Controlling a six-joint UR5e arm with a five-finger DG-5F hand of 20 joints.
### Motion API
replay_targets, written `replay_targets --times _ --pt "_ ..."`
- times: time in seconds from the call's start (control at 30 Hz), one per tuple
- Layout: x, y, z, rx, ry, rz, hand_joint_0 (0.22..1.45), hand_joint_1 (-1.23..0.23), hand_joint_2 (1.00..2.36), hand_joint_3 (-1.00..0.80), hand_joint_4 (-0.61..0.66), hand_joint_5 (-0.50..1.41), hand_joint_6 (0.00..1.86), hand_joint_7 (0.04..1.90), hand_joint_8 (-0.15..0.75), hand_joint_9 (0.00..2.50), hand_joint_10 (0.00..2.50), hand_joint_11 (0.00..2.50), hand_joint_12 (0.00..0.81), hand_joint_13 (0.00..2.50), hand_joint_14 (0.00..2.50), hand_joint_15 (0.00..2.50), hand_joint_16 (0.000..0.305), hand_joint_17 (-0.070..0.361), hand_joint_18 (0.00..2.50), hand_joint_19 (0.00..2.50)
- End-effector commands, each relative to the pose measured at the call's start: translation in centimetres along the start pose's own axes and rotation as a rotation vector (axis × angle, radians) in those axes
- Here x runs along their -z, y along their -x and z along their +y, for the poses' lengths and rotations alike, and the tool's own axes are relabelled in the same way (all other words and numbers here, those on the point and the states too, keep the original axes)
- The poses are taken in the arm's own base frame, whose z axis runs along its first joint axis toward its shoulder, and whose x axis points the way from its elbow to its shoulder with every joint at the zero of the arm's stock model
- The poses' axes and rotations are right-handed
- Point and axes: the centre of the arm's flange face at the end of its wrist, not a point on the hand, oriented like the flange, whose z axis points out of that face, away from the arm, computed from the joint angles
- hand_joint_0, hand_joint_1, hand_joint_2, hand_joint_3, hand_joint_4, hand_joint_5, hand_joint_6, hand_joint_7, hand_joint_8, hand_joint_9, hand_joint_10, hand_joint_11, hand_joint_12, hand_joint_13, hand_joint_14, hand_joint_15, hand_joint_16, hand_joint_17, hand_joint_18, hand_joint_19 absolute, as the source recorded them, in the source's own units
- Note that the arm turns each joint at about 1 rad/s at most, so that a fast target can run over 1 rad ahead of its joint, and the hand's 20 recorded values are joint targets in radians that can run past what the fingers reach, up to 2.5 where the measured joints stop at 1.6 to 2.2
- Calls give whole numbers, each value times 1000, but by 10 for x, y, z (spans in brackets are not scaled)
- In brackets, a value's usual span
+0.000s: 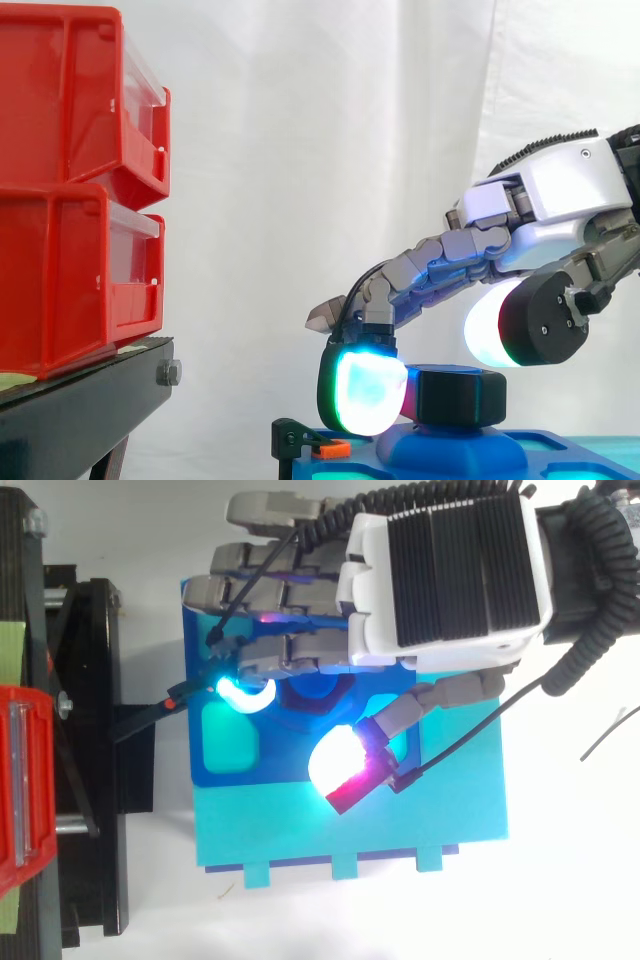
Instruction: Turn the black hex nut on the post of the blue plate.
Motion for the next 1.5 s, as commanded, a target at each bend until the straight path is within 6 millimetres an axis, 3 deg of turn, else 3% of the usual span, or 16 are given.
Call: replay_targets --times 0.0,0.87,1.47 --pt "0 0 -1 -1 0 0 457 -325 1000 -500 140 -222 503 890 216 122 0 0 356 45 1 4 59 134 0 78" --pt "2 7 -16 -29 36 -47 458 -329 1000 -500 137 -222 503 886 215 121 0 0 355 48 0 4 60 134 0 86" --pt "-5 18 3 -19 49 -61 458 -335 1000 -500 136 -222 503 887 216 124 0 0 355 45 0 4 59 133 0 77"
